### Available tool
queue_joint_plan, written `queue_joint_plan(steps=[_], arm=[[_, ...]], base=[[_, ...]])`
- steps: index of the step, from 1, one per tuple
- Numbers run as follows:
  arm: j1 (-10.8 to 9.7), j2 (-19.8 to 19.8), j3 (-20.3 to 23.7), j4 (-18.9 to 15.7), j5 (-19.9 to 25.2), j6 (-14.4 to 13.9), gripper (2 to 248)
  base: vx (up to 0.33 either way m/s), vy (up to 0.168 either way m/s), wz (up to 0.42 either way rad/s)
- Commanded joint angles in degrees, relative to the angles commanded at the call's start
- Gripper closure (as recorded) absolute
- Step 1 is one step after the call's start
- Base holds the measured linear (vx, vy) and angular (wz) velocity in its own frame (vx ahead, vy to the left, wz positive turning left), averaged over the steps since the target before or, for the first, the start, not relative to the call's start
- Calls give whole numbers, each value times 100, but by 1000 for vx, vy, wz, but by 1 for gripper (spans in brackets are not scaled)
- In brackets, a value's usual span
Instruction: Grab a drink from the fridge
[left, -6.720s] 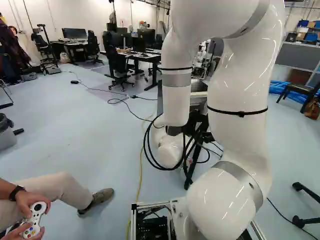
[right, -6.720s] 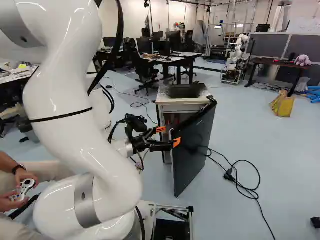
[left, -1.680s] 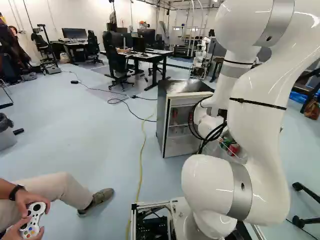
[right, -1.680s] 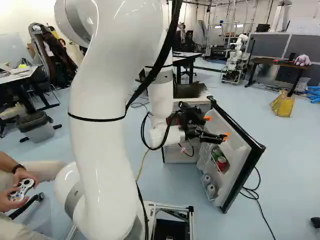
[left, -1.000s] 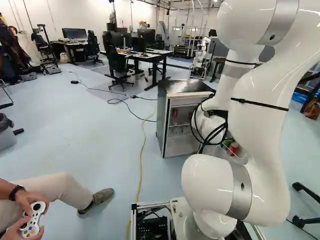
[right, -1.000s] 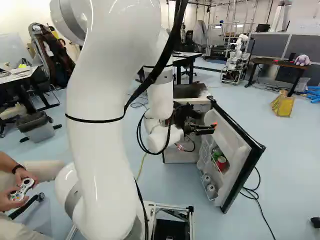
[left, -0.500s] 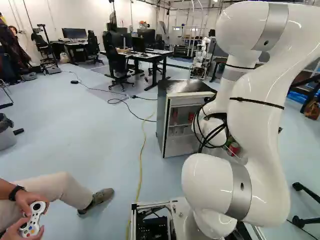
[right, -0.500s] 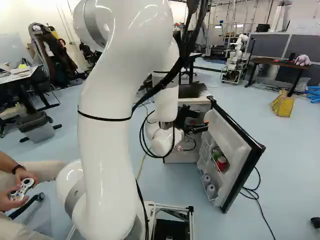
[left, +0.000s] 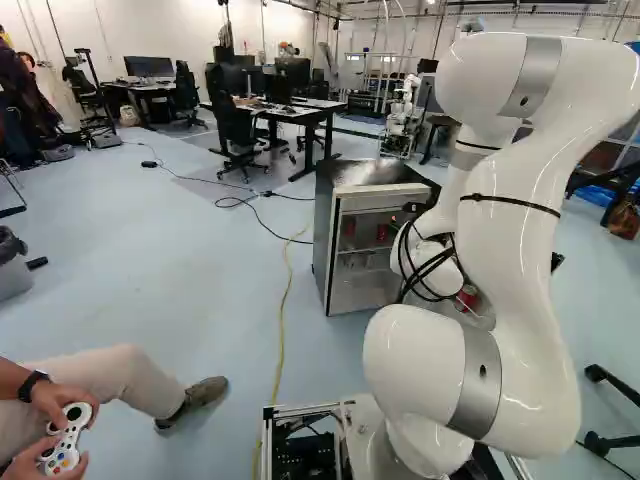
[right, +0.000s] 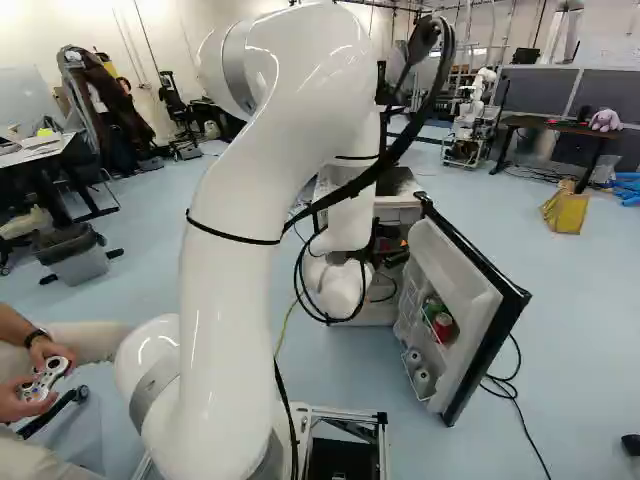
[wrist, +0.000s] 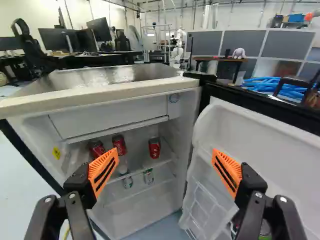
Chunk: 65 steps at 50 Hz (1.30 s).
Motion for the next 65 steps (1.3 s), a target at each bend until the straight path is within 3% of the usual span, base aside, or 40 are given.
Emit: queue_joint_plan(steps=[12,46,65], arm=[[-15,-231,-101,-326,-114,0,3],[8,-917,-455,-560,-387,0,3],[39,-1339,-734,-868,-389,0,3]], base=[[0,0,0],[0,0,0],[0,0,0]])
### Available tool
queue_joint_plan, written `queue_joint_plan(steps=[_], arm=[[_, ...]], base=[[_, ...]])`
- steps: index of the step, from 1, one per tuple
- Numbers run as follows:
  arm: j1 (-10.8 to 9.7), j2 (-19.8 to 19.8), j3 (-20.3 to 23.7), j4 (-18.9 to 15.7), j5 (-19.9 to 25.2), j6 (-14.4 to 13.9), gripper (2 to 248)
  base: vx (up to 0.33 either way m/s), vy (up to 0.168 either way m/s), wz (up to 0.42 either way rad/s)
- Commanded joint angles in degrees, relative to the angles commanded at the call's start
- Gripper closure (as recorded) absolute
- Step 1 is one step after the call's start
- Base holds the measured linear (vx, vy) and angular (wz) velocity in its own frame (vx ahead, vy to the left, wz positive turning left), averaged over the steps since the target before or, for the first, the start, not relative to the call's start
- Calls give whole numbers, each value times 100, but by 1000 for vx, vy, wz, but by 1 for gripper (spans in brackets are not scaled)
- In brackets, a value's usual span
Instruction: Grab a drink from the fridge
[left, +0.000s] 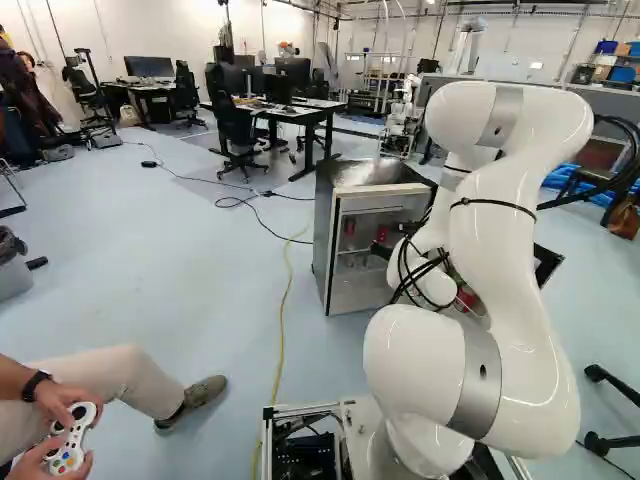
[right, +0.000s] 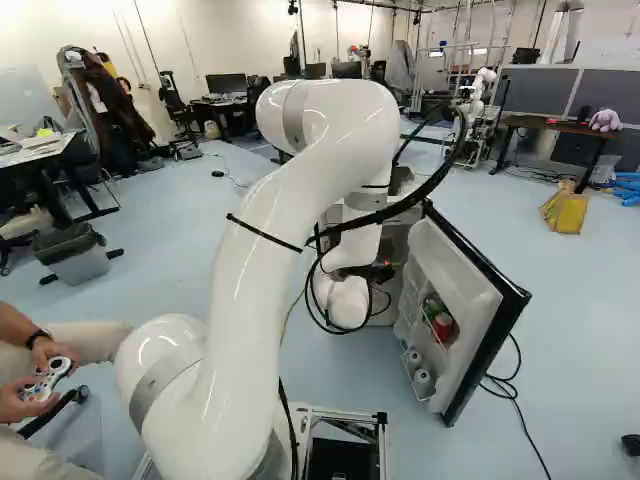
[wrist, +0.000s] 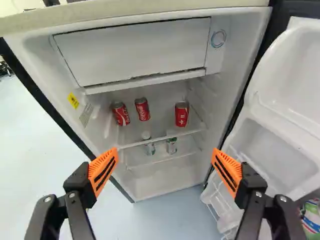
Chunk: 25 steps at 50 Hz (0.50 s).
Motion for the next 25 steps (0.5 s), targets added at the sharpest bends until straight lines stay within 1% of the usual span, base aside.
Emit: queue_joint_plan(steps=[12,25], arm=[[20,-263,-185,-30,0,0,3],[38,-547,-385,43,1,0,3]], base=[[0,0,0],[0,0,0]])
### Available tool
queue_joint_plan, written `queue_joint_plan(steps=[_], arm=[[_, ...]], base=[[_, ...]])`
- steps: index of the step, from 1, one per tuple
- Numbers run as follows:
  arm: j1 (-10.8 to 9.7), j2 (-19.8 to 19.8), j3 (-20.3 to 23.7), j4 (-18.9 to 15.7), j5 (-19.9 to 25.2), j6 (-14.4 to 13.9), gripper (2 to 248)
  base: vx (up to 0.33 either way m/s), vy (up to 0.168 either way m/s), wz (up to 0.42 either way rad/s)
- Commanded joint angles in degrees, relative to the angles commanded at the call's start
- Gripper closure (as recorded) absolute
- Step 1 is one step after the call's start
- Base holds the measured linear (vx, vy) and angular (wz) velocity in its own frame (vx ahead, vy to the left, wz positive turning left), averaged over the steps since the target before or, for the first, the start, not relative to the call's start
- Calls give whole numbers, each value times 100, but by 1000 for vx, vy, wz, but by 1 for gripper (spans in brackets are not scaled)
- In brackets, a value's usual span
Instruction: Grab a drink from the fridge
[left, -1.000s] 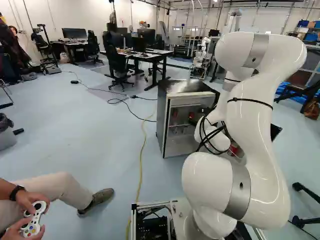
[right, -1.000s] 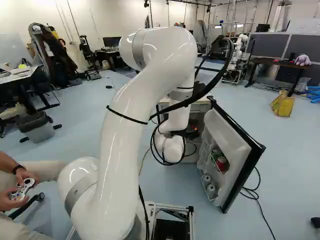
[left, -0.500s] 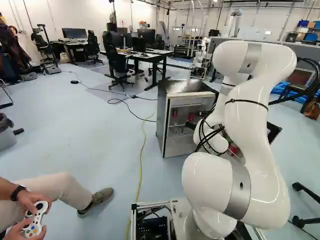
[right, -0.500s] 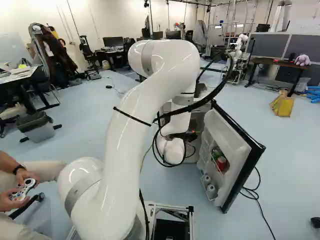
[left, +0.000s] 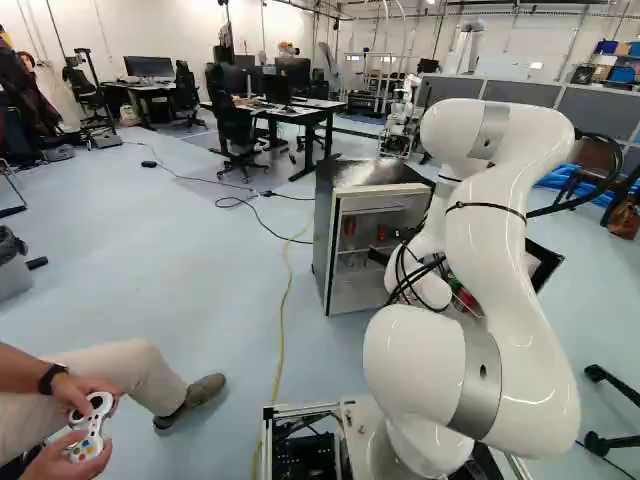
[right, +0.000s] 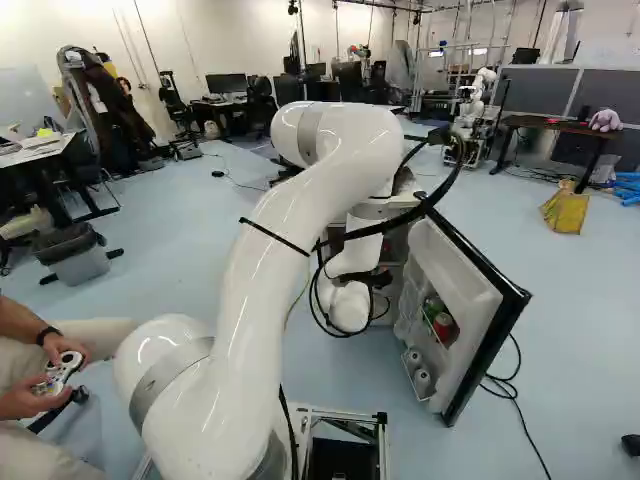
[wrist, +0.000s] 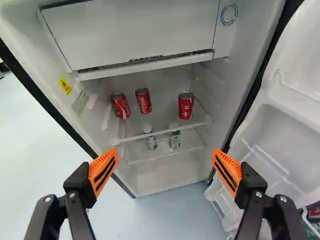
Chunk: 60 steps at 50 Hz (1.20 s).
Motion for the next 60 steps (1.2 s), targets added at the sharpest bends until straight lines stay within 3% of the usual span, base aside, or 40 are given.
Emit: queue_joint_plan(steps=[38,60], arm=[[130,-852,-681,135,411,0,3],[261,-1109,-1111,135,415,0,3]], base=[[0,0,0],[0,0,0]])
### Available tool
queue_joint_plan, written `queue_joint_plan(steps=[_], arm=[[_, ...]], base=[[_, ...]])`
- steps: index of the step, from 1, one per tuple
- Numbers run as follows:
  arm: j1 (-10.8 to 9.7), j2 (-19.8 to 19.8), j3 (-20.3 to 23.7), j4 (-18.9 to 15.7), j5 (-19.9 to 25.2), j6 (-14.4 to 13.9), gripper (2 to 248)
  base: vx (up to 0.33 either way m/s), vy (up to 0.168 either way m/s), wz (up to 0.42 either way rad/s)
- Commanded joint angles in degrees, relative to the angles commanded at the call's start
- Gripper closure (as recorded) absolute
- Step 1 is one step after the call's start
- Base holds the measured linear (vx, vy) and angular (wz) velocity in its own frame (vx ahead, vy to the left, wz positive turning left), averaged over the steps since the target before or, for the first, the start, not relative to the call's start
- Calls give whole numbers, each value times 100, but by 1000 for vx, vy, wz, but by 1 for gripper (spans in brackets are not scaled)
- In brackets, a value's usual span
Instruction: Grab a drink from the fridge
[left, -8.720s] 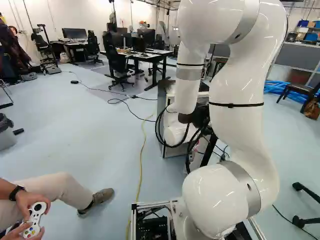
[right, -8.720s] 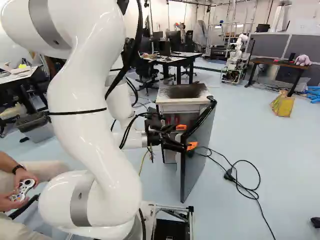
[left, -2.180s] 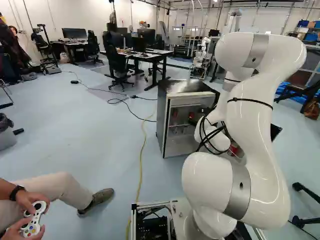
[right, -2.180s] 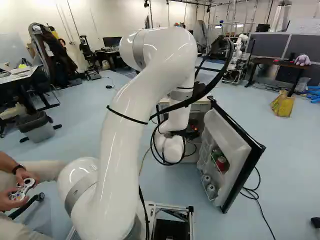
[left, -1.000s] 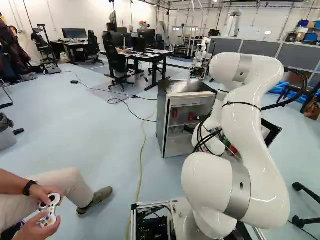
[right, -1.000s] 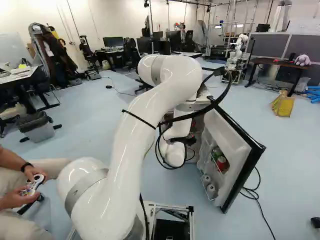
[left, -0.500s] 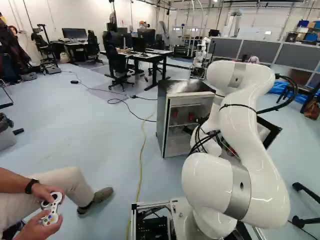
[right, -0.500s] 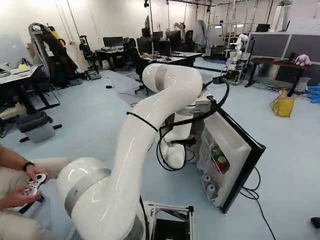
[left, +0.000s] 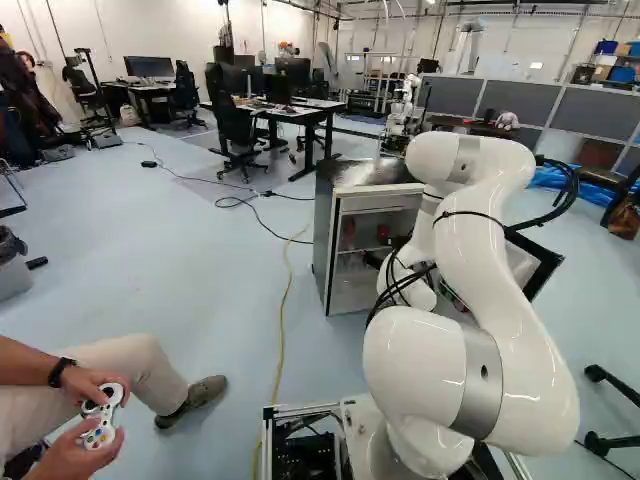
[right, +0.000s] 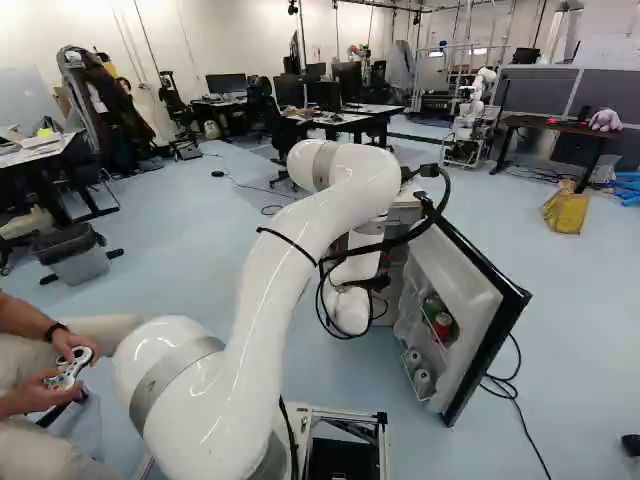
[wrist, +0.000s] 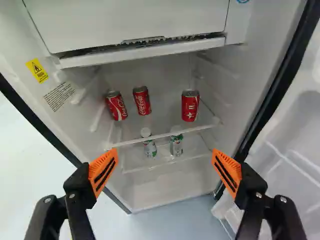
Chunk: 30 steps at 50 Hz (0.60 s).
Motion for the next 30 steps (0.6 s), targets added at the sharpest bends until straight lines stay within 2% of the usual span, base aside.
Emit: queue_joint_plan(steps=[30], arm=[[188,-323,-662,72,0,0,3]], base=[[0,0,0]])
